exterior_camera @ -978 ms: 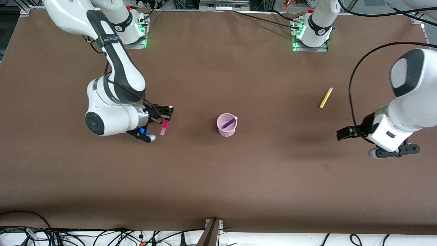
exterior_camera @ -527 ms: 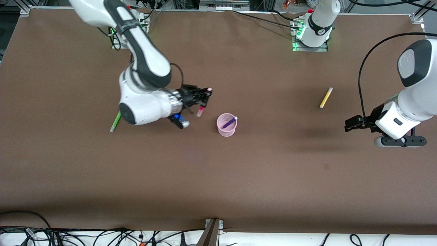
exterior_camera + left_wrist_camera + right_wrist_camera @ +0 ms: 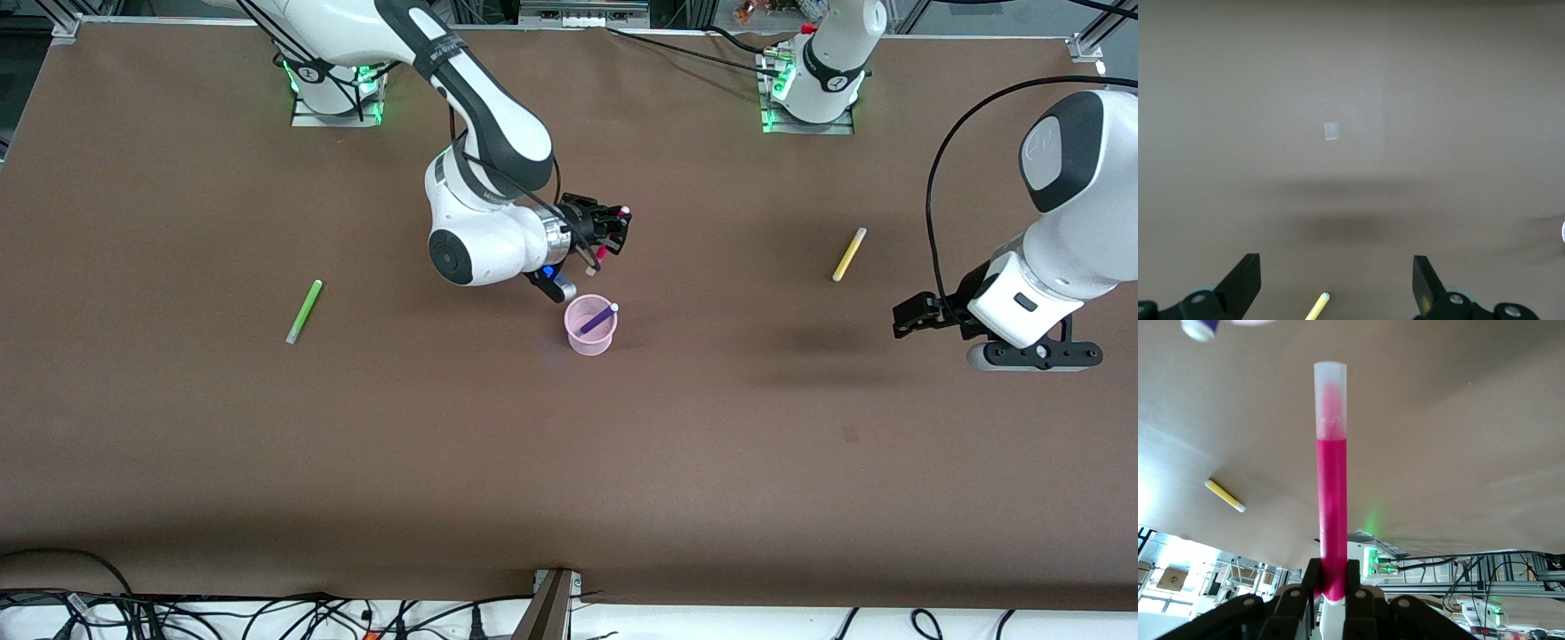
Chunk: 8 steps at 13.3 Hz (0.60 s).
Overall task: Organize pens into pink holder with both arms
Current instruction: 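Carry the pink highlighter over the cup and drop it in with the right gripper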
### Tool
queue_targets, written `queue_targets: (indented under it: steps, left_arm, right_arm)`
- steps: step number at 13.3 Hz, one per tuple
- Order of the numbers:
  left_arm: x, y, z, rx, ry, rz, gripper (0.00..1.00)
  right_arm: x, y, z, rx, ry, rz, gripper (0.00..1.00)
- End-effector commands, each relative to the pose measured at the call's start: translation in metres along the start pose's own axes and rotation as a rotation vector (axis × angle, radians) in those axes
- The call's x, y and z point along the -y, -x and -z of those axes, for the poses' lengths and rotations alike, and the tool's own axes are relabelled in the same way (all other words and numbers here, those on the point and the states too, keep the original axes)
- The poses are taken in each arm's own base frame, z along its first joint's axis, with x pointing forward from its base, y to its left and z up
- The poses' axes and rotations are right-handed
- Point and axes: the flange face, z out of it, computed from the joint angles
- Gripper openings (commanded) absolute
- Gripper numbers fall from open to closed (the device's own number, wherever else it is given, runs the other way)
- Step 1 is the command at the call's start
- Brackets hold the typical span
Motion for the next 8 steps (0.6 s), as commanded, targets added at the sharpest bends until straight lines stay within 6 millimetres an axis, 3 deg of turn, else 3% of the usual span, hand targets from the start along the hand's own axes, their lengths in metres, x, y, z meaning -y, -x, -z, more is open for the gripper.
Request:
queue_targets:
  steps: [1, 3, 8]
  left_arm:
    - [0.002, 0.005, 0.004, -0.013, 0.017, -0.011, 1.0]
    - [0.002, 0.005, 0.004, -0.013, 0.017, -0.011, 1.0]
    - [0.003, 0.005, 0.004, -0.013, 0.017, -0.005, 1.0]
  right_arm:
    - [0.015, 0.0, 0.005, 0.015, -0.023, 0.017, 0.01]
    - [0.02, 0.002, 0.011, 0.008, -0.034, 0.031, 0.01]
    - [0.026, -0.016, 0.01, -0.028, -0.021, 0.074, 0.01]
